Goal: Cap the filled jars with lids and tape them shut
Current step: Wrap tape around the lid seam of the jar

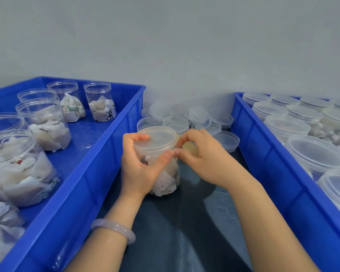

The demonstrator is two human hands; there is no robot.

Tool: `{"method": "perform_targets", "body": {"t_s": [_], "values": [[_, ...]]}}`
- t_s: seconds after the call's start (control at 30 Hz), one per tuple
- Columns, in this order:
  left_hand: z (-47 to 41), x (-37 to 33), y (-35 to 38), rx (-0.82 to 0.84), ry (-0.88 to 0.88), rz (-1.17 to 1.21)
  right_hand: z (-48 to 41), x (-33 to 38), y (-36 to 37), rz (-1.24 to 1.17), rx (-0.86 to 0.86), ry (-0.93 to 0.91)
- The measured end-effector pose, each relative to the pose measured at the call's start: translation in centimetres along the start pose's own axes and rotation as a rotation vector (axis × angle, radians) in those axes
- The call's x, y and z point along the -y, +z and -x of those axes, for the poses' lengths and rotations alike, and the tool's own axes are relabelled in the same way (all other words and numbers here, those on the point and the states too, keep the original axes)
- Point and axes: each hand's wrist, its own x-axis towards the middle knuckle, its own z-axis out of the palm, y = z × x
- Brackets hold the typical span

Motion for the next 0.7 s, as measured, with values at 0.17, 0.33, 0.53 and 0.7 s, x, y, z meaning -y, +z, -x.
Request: {"method": "perform_targets", "body": {"t_s": [0.17,0.33,0.53,0.7], "values": [[-0.4,0.1,-1.5,0.044,-0.059,0.231,0.6,1.3,-1.2,-0.119,0.114,-0.032],[-0.3,0.6,-1.6,0.14,-0.168,0.354,1.1,1.5,-2.9,-0.084,0.042,-0.013],[-0.2,0.7,-1.5,0.183,-0.194,0.403,0.7,1.2,-2.6,-0.05,-0.007,0.027],[-0.1,0.4,-1.4,0.214,-0.192,0.422,0.6,1.1,-2.1,-0.07,-0.047,0.062]]}}
